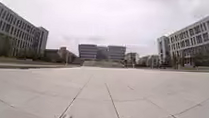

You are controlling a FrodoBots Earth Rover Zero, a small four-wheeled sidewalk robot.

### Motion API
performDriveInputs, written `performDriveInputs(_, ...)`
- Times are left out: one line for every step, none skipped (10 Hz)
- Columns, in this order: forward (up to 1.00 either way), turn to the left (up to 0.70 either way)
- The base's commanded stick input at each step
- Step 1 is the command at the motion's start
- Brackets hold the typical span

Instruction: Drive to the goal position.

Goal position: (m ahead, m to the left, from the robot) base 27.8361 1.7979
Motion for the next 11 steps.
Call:
performDriveInputs(0.70,0.00)
performDriveInputs(0.70,0.00)
performDriveInputs(0.70,0.00)
performDriveInputs(0.70,0.00)
performDriveInputs(0.70,0.00)
performDriveInputs(0.70,0.00)
performDriveInputs(0.70,0.00)
performDriveInputs(0.70,0.00)
performDriveInputs(0.70,0.00)
performDriveInputs(0.70,0.00)
performDriveInputs(0.70,0.00)
